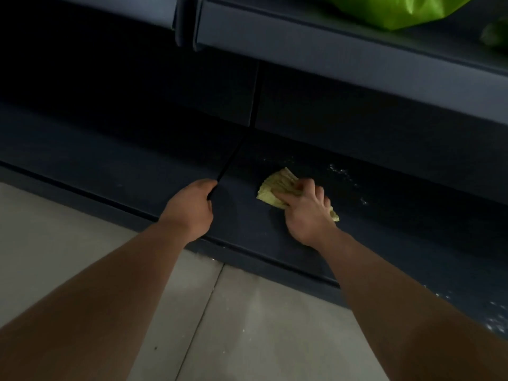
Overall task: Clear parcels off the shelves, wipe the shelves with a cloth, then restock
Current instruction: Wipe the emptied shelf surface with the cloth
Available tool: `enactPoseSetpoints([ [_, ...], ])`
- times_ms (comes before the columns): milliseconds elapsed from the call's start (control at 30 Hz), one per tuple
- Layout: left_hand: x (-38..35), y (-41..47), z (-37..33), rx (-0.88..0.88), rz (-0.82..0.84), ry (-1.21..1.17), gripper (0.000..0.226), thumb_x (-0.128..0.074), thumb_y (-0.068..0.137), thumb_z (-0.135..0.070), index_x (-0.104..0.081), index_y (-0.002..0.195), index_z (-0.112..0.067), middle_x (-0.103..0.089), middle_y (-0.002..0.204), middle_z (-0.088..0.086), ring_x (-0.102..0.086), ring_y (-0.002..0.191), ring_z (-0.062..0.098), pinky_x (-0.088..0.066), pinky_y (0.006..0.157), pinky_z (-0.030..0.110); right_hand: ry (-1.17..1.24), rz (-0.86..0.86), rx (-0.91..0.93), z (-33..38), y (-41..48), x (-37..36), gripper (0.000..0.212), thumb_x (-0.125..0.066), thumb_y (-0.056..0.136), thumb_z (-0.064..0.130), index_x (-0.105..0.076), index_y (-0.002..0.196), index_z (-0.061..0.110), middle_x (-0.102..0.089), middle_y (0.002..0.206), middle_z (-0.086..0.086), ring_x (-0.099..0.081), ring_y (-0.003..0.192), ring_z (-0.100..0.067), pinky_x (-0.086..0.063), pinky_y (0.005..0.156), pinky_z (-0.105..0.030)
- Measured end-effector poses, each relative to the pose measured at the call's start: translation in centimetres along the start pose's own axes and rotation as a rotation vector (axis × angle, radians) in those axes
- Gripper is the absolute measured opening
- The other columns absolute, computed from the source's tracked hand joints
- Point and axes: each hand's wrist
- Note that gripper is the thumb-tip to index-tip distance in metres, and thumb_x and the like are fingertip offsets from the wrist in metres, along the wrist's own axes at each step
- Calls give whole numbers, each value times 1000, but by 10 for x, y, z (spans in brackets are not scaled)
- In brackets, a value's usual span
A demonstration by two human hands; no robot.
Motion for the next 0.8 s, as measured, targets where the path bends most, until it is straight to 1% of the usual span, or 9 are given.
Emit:
enactPoseSetpoints([
  [67,-1,6,-4,-3,12,16,48,-44,98,-10,-38,145,-17,-39,149,2,-42,132,24,-34,111,34,-42,-9,47,-4,0,-3,47,-37,94,28,-43,137,43,-24,143,-5,-27,123,-33,-22,110,-49],
  [200,-4,22,-9,-11,33,54,48,-43,99,-13,-38,146,-19,-36,151,0,-38,135,21,-30,111,29,-26,67,108,-3,20,2,53,-36,94,23,-36,141,48,-19,151,0,-23,131,-32,-18,113,-48],
  [333,-9,36,-14,-49,57,103,47,-41,100,-15,-36,147,-18,-32,154,-1,-31,140,17,-22,113,25,-29,159,87,5,52,5,60,-34,93,23,-25,142,55,-10,157,4,-16,137,-32,-13,114,-44],
  [433,-11,46,-15,-63,63,152,45,-38,101,-18,-38,146,-18,-31,154,-2,-30,140,16,-21,113,25,-9,207,66,15,73,4,61,-33,93,25,-19,143,56,-5,158,4,-12,139,-33,-11,114,-45],
  [500,-11,50,-17,-60,37,194,42,-38,101,-19,-42,143,-19,-36,151,-2,-36,136,18,-27,110,28,-61,176,43,16,80,6,59,-33,94,29,-17,146,51,-8,158,1,-15,137,-34,-15,112,-46],
  [600,-12,54,-25,-72,-14,294,36,-39,100,-21,-55,132,-19,-47,140,0,-48,122,23,-44,99,38,-100,101,-186,4,84,10,55,-30,96,35,-19,149,35,-12,156,-7,-18,135,-36,-17,109,-49],
  [667,-15,55,-28,-77,-31,366,33,-39,100,-24,-59,126,-18,-49,134,2,-48,118,24,-48,92,41,-78,89,-291,0,88,9,54,-25,95,38,-19,149,35,-12,157,-7,-17,135,-37,-16,109,-50],
  [733,-18,56,-30,-81,-45,401,33,-40,100,-26,-60,124,-18,-48,134,2,-47,117,24,-49,89,40,77,24,-280,2,90,7,54,-27,94,38,-18,147,40,-11,158,-3,-18,137,-37,-16,111,-51],
  [800,-23,60,-31,-105,-56,401,33,-40,100,-26,-59,126,-19,-45,140,0,-46,120,23,-46,90,39,230,-50,-164,3,91,3,55,-35,94,33,-23,146,42,-9,160,1,-16,142,-33,-15,116,-50],
])
Point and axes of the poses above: each hand's wrist, its own y-axis towards the middle knuckle, its own x-axis out of the back of the hand, z = x × y
